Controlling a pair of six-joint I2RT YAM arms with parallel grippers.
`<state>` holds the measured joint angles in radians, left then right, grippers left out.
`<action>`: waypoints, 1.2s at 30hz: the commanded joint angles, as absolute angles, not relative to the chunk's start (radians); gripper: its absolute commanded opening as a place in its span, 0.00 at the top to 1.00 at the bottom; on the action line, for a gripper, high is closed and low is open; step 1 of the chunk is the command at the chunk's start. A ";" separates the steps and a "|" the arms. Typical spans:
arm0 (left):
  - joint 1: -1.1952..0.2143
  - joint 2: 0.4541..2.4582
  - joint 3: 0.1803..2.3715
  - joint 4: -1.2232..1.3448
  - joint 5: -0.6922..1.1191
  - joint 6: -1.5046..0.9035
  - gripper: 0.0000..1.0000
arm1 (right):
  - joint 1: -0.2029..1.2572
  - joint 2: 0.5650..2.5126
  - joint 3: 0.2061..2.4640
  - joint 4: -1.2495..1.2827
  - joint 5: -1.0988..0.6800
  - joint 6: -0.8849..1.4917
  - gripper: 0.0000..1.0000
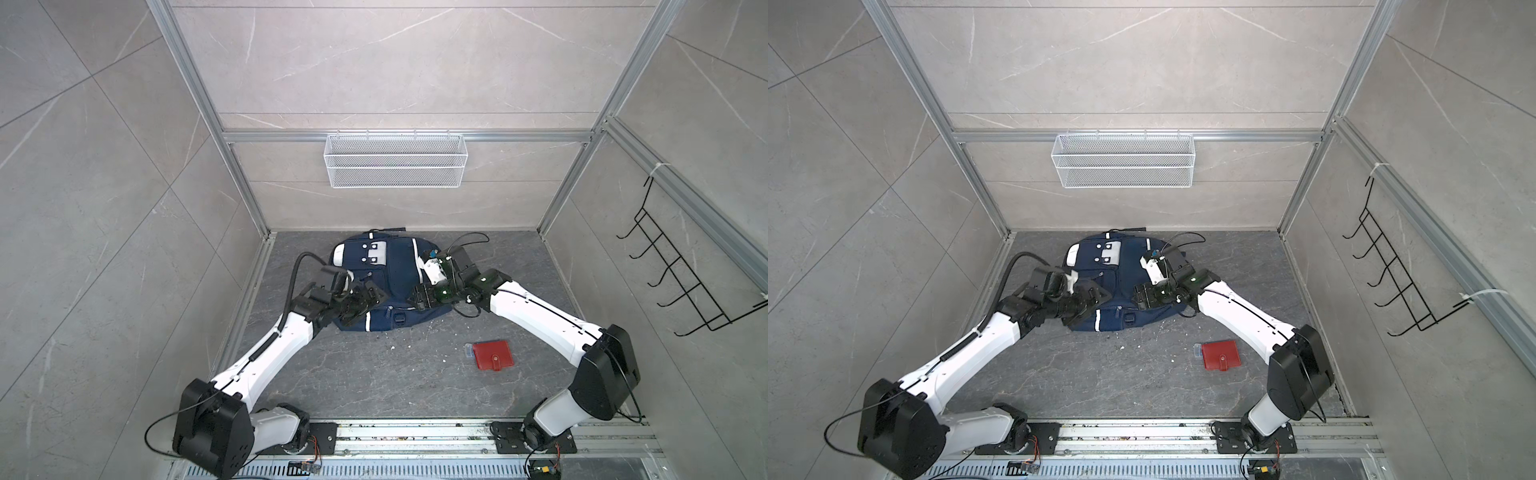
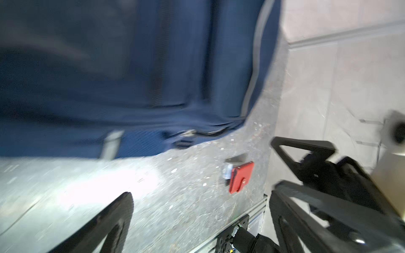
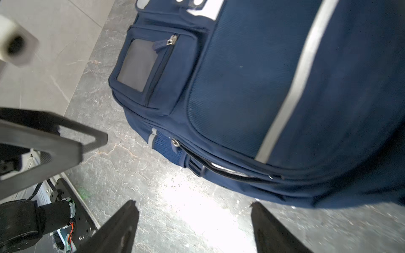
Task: Pack books, pencil case, and school supplies into a backpack
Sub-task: Zip the student bag at the top-center of the table.
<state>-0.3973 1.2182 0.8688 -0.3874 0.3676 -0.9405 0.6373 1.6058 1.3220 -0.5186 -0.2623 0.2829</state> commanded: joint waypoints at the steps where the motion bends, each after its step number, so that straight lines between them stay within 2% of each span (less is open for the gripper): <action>1: -0.325 1.165 0.769 -0.341 0.372 -1.059 0.00 | 0.665 1.640 1.368 -0.505 -0.276 0.261 0.18; 8: -0.272 1.216 0.677 -0.057 0.315 -1.183 0.09 | 0.711 1.669 1.367 -0.503 -0.262 0.275 0.18; 12: -0.272 1.317 0.679 0.106 0.291 -1.239 0.21 | 0.734 1.668 1.350 -0.494 -0.260 0.287 0.18; 21: -0.272 1.416 0.691 0.207 0.237 -1.309 0.43 | 0.750 1.655 1.324 -0.512 -0.228 0.293 0.19; 23: -0.272 1.440 0.689 0.232 0.236 -1.318 0.53 | 0.749 1.659 1.324 -0.518 -0.228 0.292 0.19; 25: -0.273 1.457 0.698 0.240 0.240 -1.321 0.68 | 0.750 1.668 1.331 -0.536 -0.221 0.291 0.19; 28: -0.276 1.462 0.726 0.234 0.260 -1.295 0.85 | 0.750 1.681 1.347 -0.585 -0.194 0.281 0.19; 29: -0.279 1.459 0.733 0.224 0.263 -1.285 0.96 | 0.749 1.683 1.344 -0.589 -0.192 0.279 0.20; 30: -0.282 1.456 0.738 0.216 0.266 -1.280 1.00 | 0.750 1.683 1.340 -0.588 -0.192 0.276 0.20; 36: -0.317 1.443 0.759 0.204 0.308 -1.285 1.00 | 0.750 1.736 1.371 -0.604 -0.223 0.265 0.21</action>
<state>-0.2859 1.4597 0.7162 0.1833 0.2600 -1.3128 0.7460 1.6958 1.3392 -0.5682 -0.2169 0.2832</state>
